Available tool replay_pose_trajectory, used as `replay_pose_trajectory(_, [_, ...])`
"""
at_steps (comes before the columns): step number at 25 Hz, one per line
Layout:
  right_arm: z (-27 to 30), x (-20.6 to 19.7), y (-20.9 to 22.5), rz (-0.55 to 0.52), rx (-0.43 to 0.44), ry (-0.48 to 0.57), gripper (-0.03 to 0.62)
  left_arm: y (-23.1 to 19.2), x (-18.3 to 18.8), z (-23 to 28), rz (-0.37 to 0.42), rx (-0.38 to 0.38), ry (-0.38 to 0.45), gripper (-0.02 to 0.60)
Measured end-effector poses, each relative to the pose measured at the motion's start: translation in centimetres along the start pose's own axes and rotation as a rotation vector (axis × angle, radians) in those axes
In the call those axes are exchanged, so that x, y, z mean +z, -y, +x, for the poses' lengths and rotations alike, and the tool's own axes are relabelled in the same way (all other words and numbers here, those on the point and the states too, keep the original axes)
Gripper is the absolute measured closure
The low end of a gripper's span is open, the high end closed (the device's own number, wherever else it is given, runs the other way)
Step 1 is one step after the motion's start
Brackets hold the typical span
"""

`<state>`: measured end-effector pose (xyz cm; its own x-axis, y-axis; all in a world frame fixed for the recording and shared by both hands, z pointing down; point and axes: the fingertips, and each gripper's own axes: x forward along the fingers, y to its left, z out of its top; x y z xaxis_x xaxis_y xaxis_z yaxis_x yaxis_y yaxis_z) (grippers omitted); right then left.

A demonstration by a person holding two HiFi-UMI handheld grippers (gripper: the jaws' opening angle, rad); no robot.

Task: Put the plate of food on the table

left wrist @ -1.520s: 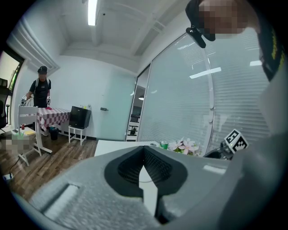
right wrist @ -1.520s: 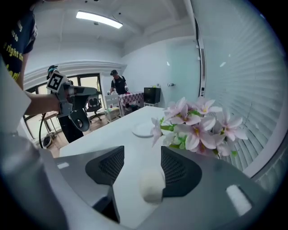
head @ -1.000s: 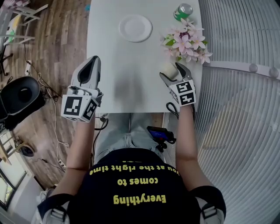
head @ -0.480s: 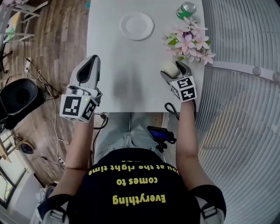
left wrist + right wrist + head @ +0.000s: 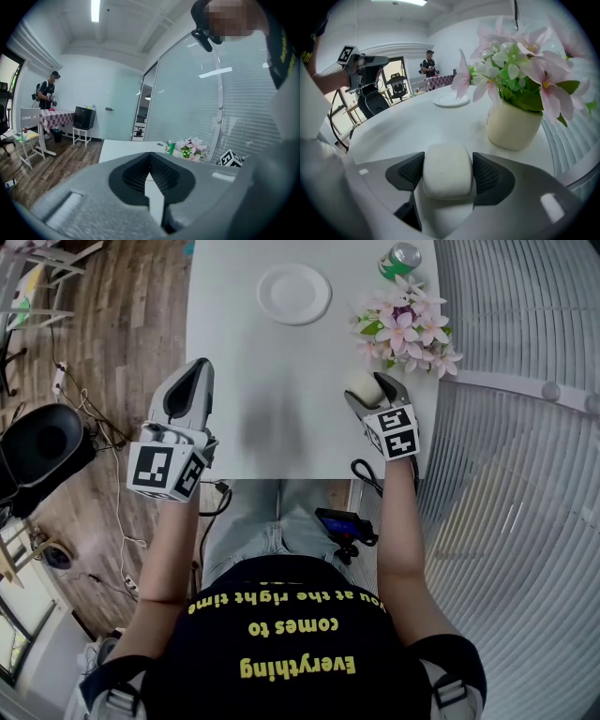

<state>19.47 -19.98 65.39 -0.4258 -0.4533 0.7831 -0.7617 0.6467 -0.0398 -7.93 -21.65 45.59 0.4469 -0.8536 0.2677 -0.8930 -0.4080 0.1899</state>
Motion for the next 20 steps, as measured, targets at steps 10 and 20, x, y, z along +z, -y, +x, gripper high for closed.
replay_pose_trajectory(10, [-0.8, 1.2, -0.9, 0.023, -0.012, 0.038, 0.266, -0.9, 0.1, -0.6, -0.002, 0.012, 0.003, 0.581])
replay_pose_trajectory(20, [-3.4, 5.3, -2.6, 0.006, 0.003, 0.108, 0.266, -1.3, 1.7, -1.4, -0.005, 0.019, 0.037, 0.581])
